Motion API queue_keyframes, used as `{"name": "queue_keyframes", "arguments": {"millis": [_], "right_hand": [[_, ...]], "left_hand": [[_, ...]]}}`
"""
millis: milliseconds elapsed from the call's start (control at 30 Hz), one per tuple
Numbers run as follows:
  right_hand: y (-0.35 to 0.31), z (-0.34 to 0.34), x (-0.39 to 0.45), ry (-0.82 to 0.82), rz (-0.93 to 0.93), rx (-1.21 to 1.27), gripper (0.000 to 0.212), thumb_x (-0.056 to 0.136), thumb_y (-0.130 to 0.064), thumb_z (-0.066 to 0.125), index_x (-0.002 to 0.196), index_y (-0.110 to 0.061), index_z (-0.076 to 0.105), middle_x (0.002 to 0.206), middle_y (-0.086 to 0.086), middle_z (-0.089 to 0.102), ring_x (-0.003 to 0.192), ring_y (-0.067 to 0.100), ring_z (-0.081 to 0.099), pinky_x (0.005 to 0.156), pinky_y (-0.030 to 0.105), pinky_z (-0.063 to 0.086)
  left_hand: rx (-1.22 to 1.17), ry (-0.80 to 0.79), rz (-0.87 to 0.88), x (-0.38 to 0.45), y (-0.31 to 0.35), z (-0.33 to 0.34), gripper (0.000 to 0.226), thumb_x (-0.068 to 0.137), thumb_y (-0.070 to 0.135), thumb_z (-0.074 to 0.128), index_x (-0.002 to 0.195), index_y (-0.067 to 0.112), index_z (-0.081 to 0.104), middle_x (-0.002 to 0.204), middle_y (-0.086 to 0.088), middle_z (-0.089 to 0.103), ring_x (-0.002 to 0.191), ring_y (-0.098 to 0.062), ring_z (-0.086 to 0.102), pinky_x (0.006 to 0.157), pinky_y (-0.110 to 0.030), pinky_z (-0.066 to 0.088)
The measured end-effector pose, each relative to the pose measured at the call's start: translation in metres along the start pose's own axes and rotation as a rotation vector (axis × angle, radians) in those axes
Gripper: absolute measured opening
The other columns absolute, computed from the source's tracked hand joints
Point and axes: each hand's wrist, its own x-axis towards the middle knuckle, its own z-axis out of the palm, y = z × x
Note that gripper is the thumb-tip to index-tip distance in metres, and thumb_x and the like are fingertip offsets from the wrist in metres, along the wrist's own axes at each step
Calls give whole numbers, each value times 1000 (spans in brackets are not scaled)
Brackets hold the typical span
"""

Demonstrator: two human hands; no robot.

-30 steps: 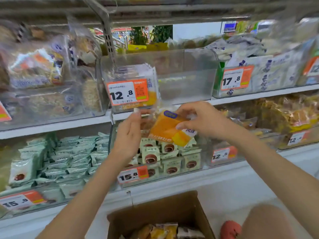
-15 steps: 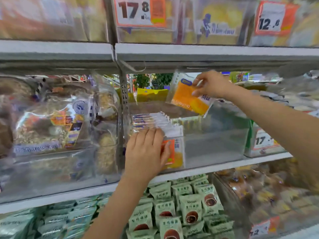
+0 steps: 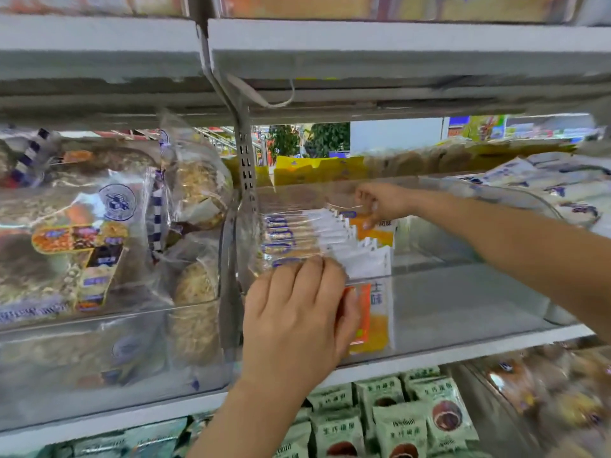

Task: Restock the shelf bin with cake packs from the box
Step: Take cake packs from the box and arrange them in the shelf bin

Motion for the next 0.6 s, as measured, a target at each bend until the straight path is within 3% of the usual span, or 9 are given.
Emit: {"name": "queue_keyframes", "arguments": {"millis": [100,267,433,600], "right_hand": [[1,8,-1,23,-31,23,42,66,-13,84,92,-14,51,92,5,56,87,23,53,77,38,46],[0,2,-1,111,-19,81,26,70,-15,81,90,-6,67,91,6,63,88,20,57,68,27,40],[-5,5,-5,108,19,-81,28,73,-27,79,92,-16,61,90,-2,59,98,22,56,78,33,37],[-11,1,-8,162,94,-255,49,66,-45,80,104,-27,55,100,-4,54,110,20,45,94,45,33]], "left_hand": [[-1,10,-15,0,1,1,39,96,37,38,86,16,69,80,0,66,73,-23,57,68,-32,34],[-9,26,-15,0,1,1,41,96,37,37,85,15,70,77,-1,64,70,-23,58,68,-32,34],[-1,28,-14,-1,2,2,38,95,36,39,85,15,69,77,-1,64,71,-23,55,68,-32,33],[-9,43,-4,-2,2,3,36,94,35,40,86,15,69,79,-1,65,72,-22,54,67,-32,33]]}}
